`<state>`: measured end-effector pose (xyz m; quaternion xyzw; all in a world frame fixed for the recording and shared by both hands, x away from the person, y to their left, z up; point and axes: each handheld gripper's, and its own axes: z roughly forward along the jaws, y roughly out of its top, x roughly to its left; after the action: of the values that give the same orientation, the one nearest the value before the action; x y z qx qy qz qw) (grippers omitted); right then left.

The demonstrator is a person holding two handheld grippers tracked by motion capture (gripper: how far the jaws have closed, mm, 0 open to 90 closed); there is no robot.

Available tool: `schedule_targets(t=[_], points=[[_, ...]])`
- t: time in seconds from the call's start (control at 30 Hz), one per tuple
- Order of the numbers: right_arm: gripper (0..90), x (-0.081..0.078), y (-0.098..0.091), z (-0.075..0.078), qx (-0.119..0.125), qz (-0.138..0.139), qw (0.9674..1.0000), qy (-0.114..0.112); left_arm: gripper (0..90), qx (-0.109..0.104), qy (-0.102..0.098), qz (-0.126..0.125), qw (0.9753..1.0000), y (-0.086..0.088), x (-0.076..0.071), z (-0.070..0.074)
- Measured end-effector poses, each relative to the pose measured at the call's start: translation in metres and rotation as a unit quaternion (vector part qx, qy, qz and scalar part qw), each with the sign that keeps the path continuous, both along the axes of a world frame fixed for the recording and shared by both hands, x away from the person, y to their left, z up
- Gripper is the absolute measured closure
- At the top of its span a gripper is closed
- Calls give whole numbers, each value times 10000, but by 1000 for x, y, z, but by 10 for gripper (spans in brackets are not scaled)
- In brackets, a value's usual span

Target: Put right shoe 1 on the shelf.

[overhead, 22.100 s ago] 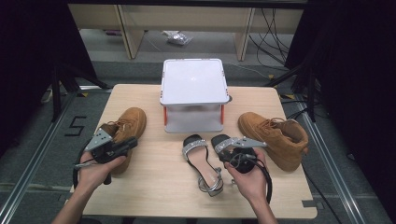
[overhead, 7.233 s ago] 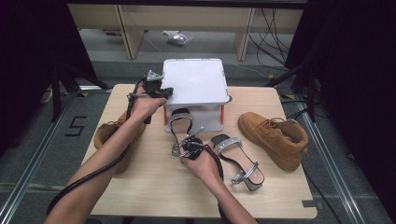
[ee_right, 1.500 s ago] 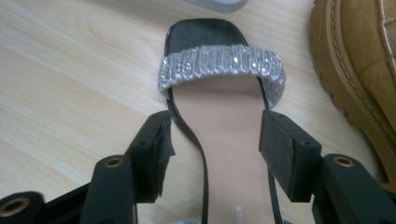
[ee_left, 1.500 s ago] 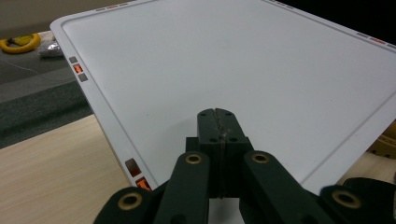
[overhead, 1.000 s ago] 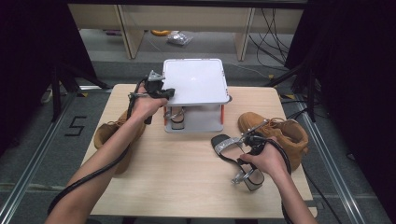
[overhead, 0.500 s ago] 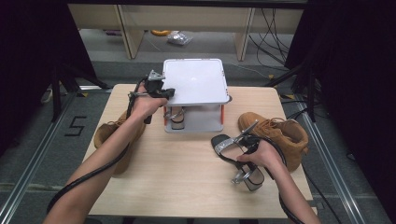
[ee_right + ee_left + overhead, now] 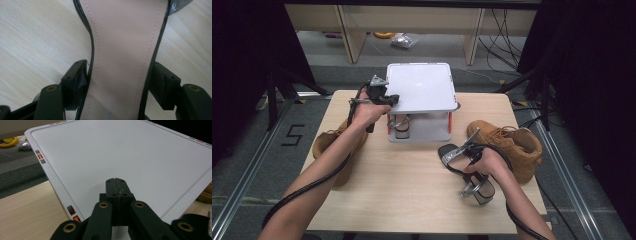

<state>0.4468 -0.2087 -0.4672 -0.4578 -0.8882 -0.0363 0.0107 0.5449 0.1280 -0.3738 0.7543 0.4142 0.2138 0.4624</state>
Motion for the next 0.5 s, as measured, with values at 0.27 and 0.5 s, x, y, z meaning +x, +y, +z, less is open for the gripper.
schedule_targets(t=[0.27, 0.5], points=[[384, 2, 2, -3, -73, -15, 10000, 8, 896, 4, -7, 4, 10000, 0, 0, 0], [416, -2, 6, 1, -178, -466, 9987, 46, 896, -44, -12, 23, 10000, -1, 0, 0]])
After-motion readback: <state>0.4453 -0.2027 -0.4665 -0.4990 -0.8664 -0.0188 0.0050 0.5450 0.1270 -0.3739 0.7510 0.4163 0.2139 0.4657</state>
